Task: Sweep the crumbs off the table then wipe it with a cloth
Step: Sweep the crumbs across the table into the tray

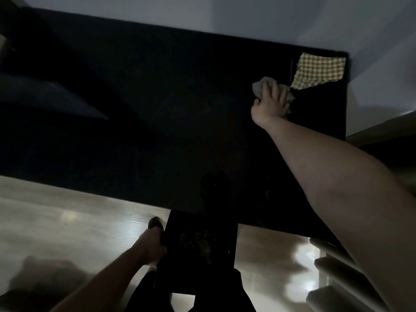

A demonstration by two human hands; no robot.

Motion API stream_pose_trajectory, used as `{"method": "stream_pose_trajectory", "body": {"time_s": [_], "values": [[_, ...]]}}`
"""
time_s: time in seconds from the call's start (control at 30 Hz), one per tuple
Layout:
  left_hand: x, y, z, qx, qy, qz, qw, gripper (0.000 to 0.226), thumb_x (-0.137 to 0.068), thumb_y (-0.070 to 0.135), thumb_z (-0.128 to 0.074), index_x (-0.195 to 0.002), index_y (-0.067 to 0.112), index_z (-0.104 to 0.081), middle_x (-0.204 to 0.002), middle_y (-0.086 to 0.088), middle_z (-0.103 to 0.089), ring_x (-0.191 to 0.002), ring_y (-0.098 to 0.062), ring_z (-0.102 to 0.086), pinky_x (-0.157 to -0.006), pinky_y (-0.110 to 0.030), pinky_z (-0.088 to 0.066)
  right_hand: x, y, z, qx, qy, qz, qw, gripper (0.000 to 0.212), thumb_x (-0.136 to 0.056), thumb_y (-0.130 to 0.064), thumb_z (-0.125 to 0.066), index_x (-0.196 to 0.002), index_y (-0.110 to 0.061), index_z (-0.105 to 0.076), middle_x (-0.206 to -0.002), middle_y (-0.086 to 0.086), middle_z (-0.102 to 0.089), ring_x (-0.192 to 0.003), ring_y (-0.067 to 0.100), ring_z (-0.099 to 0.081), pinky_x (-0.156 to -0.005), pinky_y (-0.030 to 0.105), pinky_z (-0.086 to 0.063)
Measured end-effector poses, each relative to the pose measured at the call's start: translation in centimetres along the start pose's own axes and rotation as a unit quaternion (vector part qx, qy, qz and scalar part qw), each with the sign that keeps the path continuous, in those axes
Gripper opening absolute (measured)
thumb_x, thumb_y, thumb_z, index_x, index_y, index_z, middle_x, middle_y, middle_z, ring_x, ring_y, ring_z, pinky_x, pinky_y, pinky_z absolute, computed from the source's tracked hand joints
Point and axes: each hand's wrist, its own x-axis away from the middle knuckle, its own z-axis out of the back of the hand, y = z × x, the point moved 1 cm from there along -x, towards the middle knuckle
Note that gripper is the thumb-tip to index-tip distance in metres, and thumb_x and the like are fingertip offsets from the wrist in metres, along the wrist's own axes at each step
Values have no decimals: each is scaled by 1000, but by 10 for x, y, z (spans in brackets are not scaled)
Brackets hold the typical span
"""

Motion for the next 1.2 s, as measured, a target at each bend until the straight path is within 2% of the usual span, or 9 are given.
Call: {"method": "stream_pose_trajectory", "body": {"time_s": [0.13, 0.27, 0.4, 0.5, 0.63, 0.73, 0.87, 1.03, 1.2], "values": [[2, -2, 0, 6, 9, 5, 1000, 27, -80, 15, -62, -60, 21, -44, -62, 7, -54, -56, -7, -53, -47, -16, -37, 26, -36, -24, 32, 0, 150, 988, 64, -104, -27, -43, -164, -32, -20, -173, -4, -9, -160, 31, -2, -127, 56, -11], [9, -7, 0, 13, 9, 1, 1000, 24, -77, 17, -61, -61, 17, -44, -62, 7, -53, -67, -18, -57, -48, -17, -36, 91, -48, -58, -14, -13, 299, 954, 62, -97, -15, -53, -156, -27, -42, -166, -2, -33, -157, 31, -21, -123, 53, -24], [20, -18, 0, 28, 4, -7, 1000, 14, -74, 20, -59, -68, 7, -60, -66, -1, -60, -66, -22, -65, -48, -15, -36, 186, -41, -82, -78, -65, 360, 927, 63, -93, 0, -56, -150, -25, -53, -162, -5, -41, -155, 24, -26, -122, 47, -25], [29, -28, 1, 43, 11, 14, 999, 26, -77, 16, -60, -54, 17, -46, -56, 5, -51, -54, -12, -52, -46, -17, -35, 263, -28, -103, -134, -135, 386, 903, 54, -97, 0, -51, -145, -24, -59, -158, -6, -47, -156, 17, -26, -125, 42, -21], [41, -50, 4, 42, 19, 17, 999, 31, -79, 15, -60, -53, 17, -44, -56, 4, -49, -69, -26, -61, -46, -19, -35, 354, -13, -133, -231, -209, 324, 893, 50, -94, 2, -48, -138, -16, -66, -147, 1, -60, -148, 16, -43, -125, 35, -29], [53, -72, 7, 54, 13, 10, 998, 27, -79, 13, -58, -55, 18, -46, -57, 3, -51, -66, -21, -58, -46, -18, -36, 404, -13, -151, -237, -272, 260, 896, 49, -94, -12, -48, -140, -22, -64, -146, -5, -60, -142, 10, -50, -121, 38, -37], [69, -114, 10, 71, 21, 9, 997, 28, -80, 12, -58, -55, 17, -45, -61, 0, -53, -80, -30, -67, -54, -23, -39, 433, -47, -136, -307, -209, 188, 909, 47, -100, -6, -48, -141, -25, -63, -147, -14, -59, -139, -4, -48, -119, 22, -36], [93, -190, 17, 110, 43, 5, 993, 23, -79, 12, -59, -58, 15, -51, -71, -8, -62, -76, -28, -66, -57, -25, -41, 457, -108, -119, -341, -115, 146, 921, 40, -105, -17, -52, -142, -27, -62, -138, -19, -64, -129, -1, -58, -113, 30, -46], [118, -284, 31, 131, 81, 23, 988, 21, -77, 14, -60, -57, 13, -57, -59, -3, -61, -63, -22, -61, -53, -25, -43, 487, -169, -119, -337, -109, 104, 929, 39, -107, -24, -50, -145, -35, -56, -140, -19, -61, -129, -4, -55, -115, 30, -45]]}}
